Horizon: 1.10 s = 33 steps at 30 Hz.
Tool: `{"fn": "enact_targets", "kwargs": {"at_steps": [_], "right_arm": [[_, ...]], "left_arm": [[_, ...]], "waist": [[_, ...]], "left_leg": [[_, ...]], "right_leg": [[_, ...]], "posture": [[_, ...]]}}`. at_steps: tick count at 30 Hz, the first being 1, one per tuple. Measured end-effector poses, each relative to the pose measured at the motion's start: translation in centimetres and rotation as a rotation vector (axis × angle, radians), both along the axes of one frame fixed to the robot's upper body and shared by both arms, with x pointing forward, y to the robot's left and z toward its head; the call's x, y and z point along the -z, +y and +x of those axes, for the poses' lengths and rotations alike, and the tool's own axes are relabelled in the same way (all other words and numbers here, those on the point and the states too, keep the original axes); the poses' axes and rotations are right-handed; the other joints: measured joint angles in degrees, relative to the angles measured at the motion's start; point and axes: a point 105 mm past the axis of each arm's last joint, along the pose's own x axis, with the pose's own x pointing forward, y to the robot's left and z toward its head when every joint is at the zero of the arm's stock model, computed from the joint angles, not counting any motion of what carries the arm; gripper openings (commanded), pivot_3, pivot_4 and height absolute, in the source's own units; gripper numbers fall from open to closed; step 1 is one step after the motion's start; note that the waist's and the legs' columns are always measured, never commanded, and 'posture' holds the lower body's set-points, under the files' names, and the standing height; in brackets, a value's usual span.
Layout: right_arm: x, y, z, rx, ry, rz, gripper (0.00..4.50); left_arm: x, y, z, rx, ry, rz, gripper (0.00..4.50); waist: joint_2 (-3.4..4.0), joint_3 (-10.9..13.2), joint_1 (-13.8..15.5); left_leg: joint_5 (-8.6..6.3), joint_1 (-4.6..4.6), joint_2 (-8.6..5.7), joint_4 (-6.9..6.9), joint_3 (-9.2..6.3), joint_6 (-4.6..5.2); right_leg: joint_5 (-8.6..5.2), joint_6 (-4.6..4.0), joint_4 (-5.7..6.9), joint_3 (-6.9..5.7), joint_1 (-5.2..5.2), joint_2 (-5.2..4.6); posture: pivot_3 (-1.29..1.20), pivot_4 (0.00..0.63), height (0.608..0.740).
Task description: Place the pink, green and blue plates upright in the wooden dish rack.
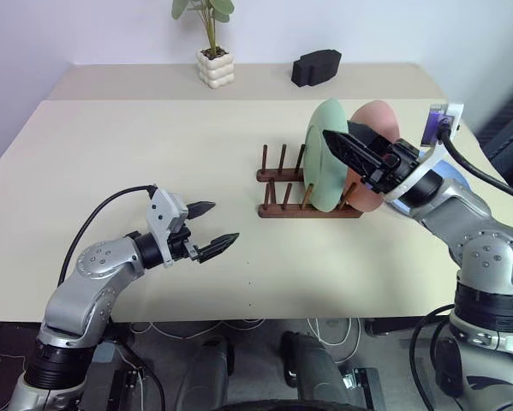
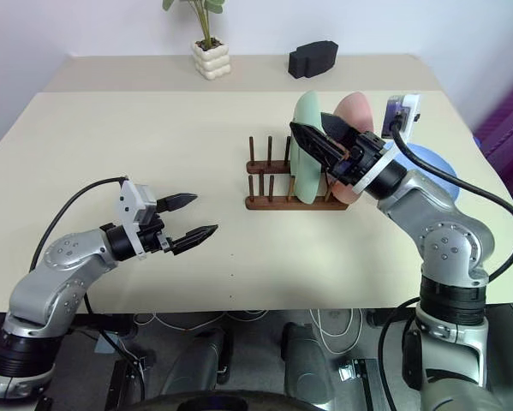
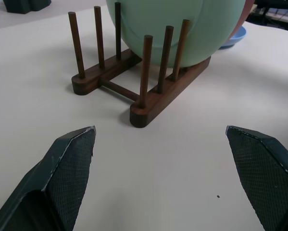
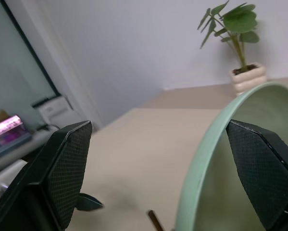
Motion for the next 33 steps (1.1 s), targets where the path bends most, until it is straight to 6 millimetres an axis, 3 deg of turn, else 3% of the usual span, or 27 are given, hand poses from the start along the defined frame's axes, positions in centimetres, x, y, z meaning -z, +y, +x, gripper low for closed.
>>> {"fn": "enact_targets", "kwargs": {"at_steps": [9,21,27,31,33], "right_arm": [[-3.2,0.1,-0.5,0.018,-0.175,-0.129,4.48],[-2.5,-0.1,-0.4,0.022,-0.174,-0.165,4.48],[-5.9,-3.4,-0.5,0.152,-0.300,-0.265,4.48],[-5.0,-4.7,-0.4,0.180,-0.285,-0.345,4.48],[-4.3,-6.2,0.0,0.227,-0.251,-0.379,4.48]], "left_arm": [[0.0,-0.1,0.0,0.002,0.002,-0.004,4.50],[0.2,-0.2,0.0,0.000,0.007,-0.016,4.50],[0.4,-0.2,-0.1,-0.002,0.014,-0.016,4.50],[0.4,-0.3,0.0,0.000,0.017,-0.023,4.50],[0.5,-0.4,0.0,-0.001,0.021,-0.025,4.50]], "waist": [[0.02,0.0,0.0],[0.02,0.0,0.0],[0.06,0.0,0.2],[0.06,0.0,0.1],[0.06,0.0,0.1]], "left_leg": [[0.00,-0.01,0.00,-0.01,0.00,0.00],[-0.01,-0.03,0.01,0.00,0.00,0.01],[-0.01,-0.06,-0.01,0.00,0.01,0.02],[-0.02,-0.05,-0.01,0.00,0.03,0.03],[-0.02,-0.06,-0.02,0.01,0.06,0.03]], "right_leg": [[0.00,0.00,-0.02,-0.01,-0.02,0.00],[0.00,0.00,-0.03,-0.01,-0.02,-0.01],[-0.01,-0.01,-0.09,-0.02,-0.02,-0.03],[-0.01,-0.01,-0.08,-0.01,-0.03,-0.01],[-0.01,-0.01,-0.09,-0.01,-0.02,-0.02]], "posture": [[0.00,0.150,0.736],[0.00,0.150,0.736],[0.00,0.150,0.736],[0.00,0.150,0.736],[0.00,0.150,0.736]]}}
